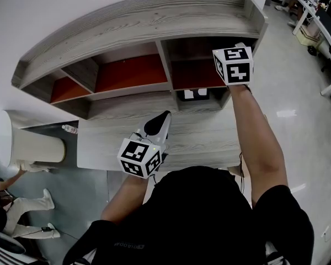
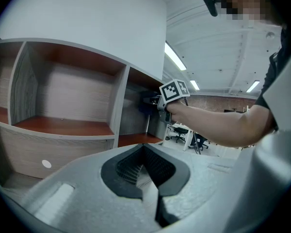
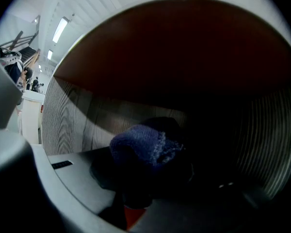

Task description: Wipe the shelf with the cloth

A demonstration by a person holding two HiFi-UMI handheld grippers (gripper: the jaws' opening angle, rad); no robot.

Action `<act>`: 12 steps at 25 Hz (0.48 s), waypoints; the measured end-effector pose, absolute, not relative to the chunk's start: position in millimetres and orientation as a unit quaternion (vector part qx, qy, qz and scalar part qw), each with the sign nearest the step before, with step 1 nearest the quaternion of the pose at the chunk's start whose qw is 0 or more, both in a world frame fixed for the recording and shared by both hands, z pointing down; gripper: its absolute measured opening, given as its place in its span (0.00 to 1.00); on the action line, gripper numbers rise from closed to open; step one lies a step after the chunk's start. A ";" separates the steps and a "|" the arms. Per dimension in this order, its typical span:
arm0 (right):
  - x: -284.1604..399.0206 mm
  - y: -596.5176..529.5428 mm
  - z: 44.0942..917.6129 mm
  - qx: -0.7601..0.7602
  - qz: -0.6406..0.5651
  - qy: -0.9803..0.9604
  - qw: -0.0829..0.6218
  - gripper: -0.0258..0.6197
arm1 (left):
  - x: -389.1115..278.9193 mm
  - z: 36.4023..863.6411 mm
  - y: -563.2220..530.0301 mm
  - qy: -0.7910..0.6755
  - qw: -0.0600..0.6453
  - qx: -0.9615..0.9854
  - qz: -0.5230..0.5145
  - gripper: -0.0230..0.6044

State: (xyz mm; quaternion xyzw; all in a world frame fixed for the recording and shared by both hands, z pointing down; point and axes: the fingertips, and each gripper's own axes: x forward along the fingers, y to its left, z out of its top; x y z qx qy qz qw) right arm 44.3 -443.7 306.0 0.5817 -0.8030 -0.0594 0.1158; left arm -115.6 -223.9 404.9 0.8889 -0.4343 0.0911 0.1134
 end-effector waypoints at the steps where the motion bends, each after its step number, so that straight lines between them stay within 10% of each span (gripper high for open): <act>1: 44.7 -443.9 305.7 0.581 -0.059 -0.803 0.115 0.20 | -115.5 405.0 -224.1 -0.434 0.113 0.889 0.091 0.05; 12: 41.1 -439.5 307.3 0.571 -0.055 -0.813 0.099 0.20 | -120.8 406.7 -224.9 -0.440 0.116 0.886 0.092 0.05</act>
